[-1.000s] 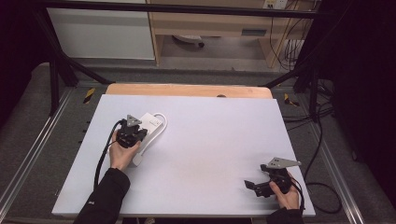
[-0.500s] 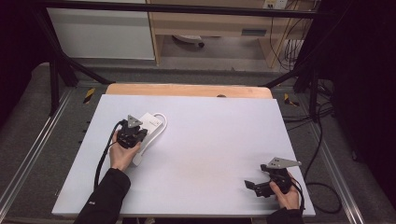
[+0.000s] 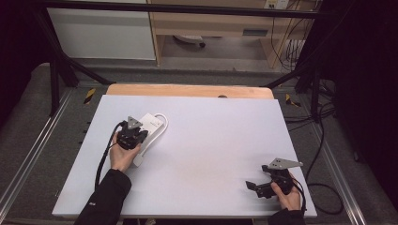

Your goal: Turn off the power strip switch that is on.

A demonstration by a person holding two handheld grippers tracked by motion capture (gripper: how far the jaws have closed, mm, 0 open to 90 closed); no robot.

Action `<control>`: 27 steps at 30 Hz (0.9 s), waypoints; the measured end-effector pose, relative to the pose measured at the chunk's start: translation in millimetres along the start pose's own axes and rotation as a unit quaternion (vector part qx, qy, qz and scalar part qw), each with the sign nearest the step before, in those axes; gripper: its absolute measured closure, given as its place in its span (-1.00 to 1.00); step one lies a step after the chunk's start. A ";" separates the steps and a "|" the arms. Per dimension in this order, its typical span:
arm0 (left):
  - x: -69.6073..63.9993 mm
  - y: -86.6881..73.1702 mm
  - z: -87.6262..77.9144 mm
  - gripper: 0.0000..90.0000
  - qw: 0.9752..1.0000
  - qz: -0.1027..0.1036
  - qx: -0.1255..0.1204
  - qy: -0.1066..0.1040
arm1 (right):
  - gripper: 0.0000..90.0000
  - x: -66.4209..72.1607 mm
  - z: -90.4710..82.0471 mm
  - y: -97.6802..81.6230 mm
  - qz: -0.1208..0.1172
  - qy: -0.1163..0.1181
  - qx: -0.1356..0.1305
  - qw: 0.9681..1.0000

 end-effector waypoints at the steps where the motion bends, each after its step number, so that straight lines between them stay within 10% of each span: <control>1: -0.1 0.1 0.0 1.00 1.000 0.001 0.000 0.000 | -0.98 0.0 0.2 0.0 -0.001 0.001 0.000 1.000; 27: -1.2 4.5 -17.3 1.00 1.000 -0.007 -0.014 -0.019 | -0.98 -0.1 0.3 0.1 0.001 0.001 0.000 1.000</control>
Point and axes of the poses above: each handheld gripper's, and its own axes: z roughly forward along the jaws, y roughly out of its top, x roughly to its left, the point moved 2 cm from there along z, roughly forward along the jaws, and after that the axes turned 11 degrees about z, right-handed, at the moved point
